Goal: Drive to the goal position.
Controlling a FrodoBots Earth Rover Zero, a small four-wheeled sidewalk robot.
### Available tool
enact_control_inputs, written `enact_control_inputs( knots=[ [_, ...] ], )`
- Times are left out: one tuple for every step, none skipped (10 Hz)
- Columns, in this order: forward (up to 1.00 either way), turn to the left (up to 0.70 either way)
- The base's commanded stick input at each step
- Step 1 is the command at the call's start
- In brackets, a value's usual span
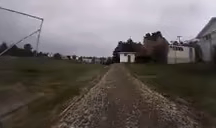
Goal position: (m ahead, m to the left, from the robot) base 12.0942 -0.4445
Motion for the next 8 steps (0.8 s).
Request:
enact_control_inputs(
  knots=[
    [0.6, 0.0],
    [0.6, 0.0],
    [0.6, -0.01],
    [0.6, -0.08],
    [0.6, -0.13],
    [0.6, -0.14],
    [0.6, -0.15],
    [0.6, -0.15]
  ],
)
